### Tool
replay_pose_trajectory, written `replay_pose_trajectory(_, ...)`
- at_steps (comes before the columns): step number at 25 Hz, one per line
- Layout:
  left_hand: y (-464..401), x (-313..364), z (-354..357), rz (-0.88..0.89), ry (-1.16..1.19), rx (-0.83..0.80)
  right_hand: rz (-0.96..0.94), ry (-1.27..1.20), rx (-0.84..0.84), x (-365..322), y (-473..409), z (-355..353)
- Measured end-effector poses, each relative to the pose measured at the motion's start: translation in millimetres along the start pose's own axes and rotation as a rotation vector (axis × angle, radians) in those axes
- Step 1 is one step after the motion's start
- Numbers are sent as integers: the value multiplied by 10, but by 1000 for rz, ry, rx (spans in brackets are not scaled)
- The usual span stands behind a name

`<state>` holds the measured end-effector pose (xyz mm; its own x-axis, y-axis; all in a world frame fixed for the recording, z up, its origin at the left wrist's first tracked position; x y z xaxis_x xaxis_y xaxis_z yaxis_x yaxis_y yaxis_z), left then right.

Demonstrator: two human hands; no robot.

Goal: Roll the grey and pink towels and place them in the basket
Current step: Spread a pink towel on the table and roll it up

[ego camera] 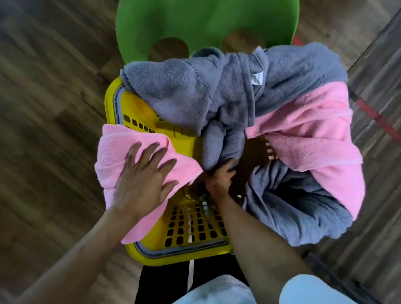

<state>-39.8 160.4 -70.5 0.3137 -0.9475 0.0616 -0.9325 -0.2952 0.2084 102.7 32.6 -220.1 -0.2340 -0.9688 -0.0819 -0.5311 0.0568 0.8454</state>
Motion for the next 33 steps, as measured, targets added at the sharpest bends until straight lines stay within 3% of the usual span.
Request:
replay_pose_trajectory(4,-1,-22,19,-10,-30,-50,-26,-18,-33,-39,66,-48)
replay_pose_trajectory(9,3,10,-73,-35,27,46,-639,100,-178,-130,471,-247)
replay_pose_trajectory(11,45,21,-149,-57,109,128,-776,144,-203,-130,637,-285)
replay_pose_trajectory(14,126,52,-303,-116,265,293,-815,101,-215,-201,818,-355)
replay_pose_trajectory(18,391,-58,-559,-389,632,566,-909,-63,-225,-419,1186,-660)
replay_pose_trajectory(21,634,-177,-780,-512,663,736,-1031,-151,-203,-648,1643,-971)
replay_pose_trajectory(23,832,-228,-960,-498,694,842,-1122,-191,-182,-746,2064,-1115)
replay_pose_trajectory(27,1247,-302,-1220,-403,690,903,-1270,-193,-111,-821,2858,-1077)
replay_pose_trajectory(33,2287,-199,-1488,-299,758,1105,-1541,5,28,-555,4286,-341)
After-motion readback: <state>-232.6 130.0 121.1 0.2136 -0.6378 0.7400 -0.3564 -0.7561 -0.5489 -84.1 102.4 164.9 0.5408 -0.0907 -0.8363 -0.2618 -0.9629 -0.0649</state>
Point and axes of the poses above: each hand's wrist, its own y-axis away from the middle knuckle, its own z-axis out of the palm, x = y × z, the point moved 4 cm from there along -y, towards the middle knuckle, and after that the axes turned 12 degrees about z, right-handed, at the moved point
